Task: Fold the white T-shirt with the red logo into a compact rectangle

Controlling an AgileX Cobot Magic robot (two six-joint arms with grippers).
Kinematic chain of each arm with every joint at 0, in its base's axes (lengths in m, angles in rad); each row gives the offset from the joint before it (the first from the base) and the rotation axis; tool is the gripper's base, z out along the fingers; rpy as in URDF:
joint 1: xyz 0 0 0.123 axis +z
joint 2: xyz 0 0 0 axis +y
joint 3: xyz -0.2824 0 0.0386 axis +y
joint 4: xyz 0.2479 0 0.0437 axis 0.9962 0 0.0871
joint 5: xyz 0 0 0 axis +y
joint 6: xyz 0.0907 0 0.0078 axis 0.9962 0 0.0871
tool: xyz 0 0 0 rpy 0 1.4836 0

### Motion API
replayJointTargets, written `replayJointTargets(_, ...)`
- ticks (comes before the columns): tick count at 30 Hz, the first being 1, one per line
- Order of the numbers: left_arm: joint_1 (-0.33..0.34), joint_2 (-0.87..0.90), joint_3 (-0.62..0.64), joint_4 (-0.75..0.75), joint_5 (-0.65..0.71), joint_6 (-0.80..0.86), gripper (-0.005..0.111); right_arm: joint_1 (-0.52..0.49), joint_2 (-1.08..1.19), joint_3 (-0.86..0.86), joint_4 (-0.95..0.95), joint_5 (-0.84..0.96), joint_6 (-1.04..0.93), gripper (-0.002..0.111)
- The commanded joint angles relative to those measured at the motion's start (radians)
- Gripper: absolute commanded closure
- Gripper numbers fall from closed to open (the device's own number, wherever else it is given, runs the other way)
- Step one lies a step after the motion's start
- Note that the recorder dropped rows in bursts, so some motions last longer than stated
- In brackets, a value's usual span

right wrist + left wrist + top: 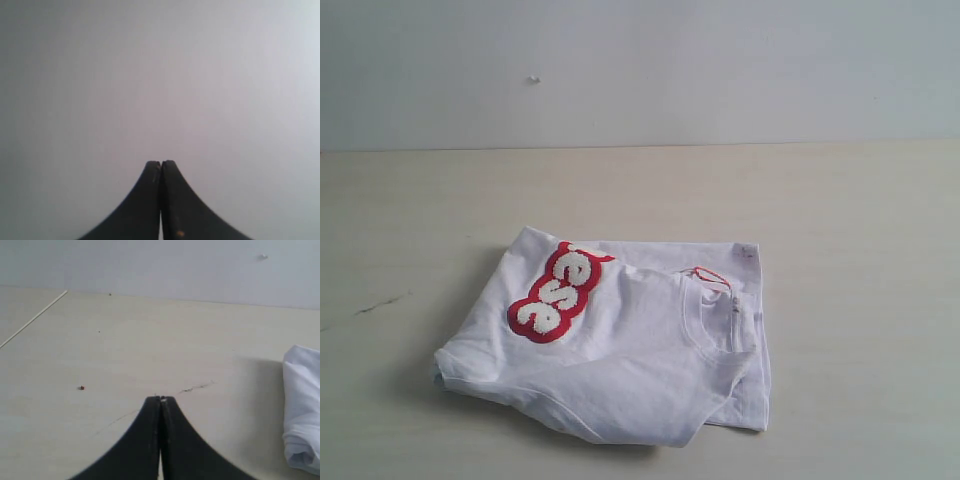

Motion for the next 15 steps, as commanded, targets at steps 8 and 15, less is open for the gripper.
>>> replayJointTargets(8,0.003,-0.005,-0.001,-0.001,-0.005,0.005,0.107,-0.068,-0.002,0.200,-0.011,-0.034,0.010,0.108)
replayJointTargets(15,0.003,-0.005,-0.001,-0.001,-0.005,0.005,0.107,-0.059,-0.002,0.332,-0.056,-0.034,0.091,0.108)
